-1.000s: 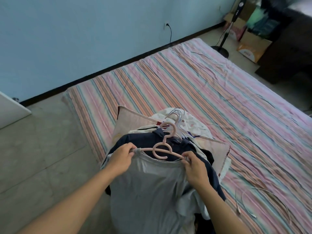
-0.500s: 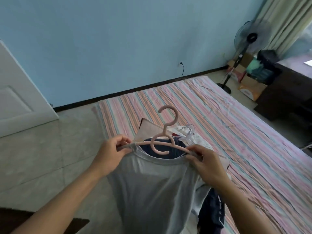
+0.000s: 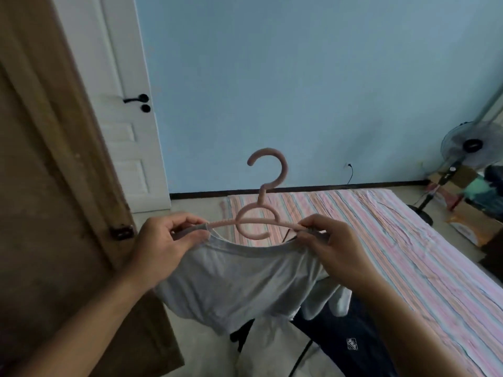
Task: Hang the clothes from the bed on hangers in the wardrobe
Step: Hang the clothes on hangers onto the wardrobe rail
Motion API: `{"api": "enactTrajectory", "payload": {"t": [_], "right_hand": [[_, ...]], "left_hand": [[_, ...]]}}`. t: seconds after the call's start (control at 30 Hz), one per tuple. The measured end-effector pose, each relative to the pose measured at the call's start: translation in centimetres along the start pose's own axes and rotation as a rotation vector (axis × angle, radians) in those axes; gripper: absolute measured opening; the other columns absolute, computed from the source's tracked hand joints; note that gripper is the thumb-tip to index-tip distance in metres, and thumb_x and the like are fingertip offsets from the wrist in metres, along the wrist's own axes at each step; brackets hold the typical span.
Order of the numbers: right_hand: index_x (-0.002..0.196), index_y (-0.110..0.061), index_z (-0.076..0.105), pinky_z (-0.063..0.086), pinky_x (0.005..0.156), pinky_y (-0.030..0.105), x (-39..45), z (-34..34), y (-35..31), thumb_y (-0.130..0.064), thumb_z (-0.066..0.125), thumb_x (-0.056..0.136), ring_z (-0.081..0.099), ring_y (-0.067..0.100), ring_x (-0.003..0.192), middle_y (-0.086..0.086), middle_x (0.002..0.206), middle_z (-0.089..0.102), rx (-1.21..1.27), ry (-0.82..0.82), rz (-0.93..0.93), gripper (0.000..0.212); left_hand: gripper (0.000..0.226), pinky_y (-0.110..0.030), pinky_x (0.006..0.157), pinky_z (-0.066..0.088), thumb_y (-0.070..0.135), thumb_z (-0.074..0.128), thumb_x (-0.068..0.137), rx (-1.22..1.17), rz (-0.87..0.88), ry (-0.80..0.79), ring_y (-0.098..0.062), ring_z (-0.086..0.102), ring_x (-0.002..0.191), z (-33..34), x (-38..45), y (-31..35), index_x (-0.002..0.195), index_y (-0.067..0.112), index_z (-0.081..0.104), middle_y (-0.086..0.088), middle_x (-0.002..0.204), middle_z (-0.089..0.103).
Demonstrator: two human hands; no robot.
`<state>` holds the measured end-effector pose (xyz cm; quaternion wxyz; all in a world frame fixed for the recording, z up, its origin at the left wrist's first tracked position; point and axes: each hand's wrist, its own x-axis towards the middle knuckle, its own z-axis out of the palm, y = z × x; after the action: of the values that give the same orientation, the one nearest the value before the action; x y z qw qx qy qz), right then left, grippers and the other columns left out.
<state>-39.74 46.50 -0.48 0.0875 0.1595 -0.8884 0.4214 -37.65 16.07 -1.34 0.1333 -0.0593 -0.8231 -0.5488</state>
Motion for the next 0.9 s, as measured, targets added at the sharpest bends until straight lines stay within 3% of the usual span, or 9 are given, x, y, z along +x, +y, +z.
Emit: {"api": "enactTrajectory", "payload": {"t": [0.1,0.3,0.57,0.7,0.83,0.9], "right_hand": [[0.088,-0.032,0.072,0.05,0.071,0.048,1.0,1.2,-3.2,-0.02,0.069,0.091,0.063,0.021,0.077,-0.004,0.078,0.068,0.0,-0.056,-0.083,0.012],[0.089,-0.031,0.07,0.044,0.064,0.026,2.5,3.7,-10.1,-0.014,0.068,0.092,0.061,0.013,0.071,-0.01,0.075,0.066,-0.079,-0.163,-0.3,0.017],[0.091,-0.029,0.07,0.047,0.068,0.024,4.1,8.8,-17.8,-0.022,0.064,0.095,0.062,0.011,0.077,-0.012,0.079,0.066,-0.082,-0.382,-0.534,0.01],[0.092,-0.027,0.07,0.046,0.068,0.02,4.9,11.9,-20.7,-0.021,0.063,0.096,0.061,0.008,0.078,-0.016,0.079,0.065,-0.087,-0.463,-0.712,0.011],[0.089,-0.029,0.068,0.05,0.065,0.028,5.9,15.0,-23.1,-0.024,0.062,0.096,0.061,0.009,0.072,-0.014,0.075,0.062,-0.057,-0.551,-0.891,0.011],[0.091,-0.03,0.068,0.049,0.063,0.022,6.2,16.4,-24.4,-0.023,0.063,0.096,0.061,0.005,0.072,-0.016,0.075,0.061,-0.025,-0.58,-0.984,0.01]], "left_hand": [[0.015,-0.017,0.067,0.054,0.008,0.078,0.078,0.005,0.015,0.079,-0.005,0.068,0.076,-3.7,-1.7,0.8,0.087,0.02,0.075,0.005,0.082,0.074],[0.019,-0.011,0.068,0.05,0.006,0.077,0.079,0.042,0.055,0.221,-0.003,0.068,0.079,-10.7,-6.3,2.9,0.087,0.023,0.075,0.01,0.082,0.074],[0.022,-0.011,0.069,0.049,0.001,0.076,0.079,0.109,0.032,0.481,-0.006,0.069,0.077,-18.0,-12.7,3.8,0.079,0.023,0.076,0.005,0.08,0.074],[0.021,-0.01,0.069,0.049,0.007,0.077,0.079,0.161,0.015,0.597,-0.004,0.068,0.077,-20.6,-16.0,4.3,0.083,0.027,0.075,0.005,0.081,0.074],[0.024,-0.008,0.07,0.047,0.008,0.073,0.082,0.288,-0.03,0.708,-0.003,0.067,0.079,-22.2,-19.3,5.0,0.087,0.032,0.073,0.009,0.082,0.073],[0.022,-0.007,0.07,0.046,0.018,0.068,0.081,0.366,-0.062,0.757,-0.002,0.066,0.08,-22.7,-20.9,5.4,0.089,0.038,0.071,0.012,0.083,0.072]]}}
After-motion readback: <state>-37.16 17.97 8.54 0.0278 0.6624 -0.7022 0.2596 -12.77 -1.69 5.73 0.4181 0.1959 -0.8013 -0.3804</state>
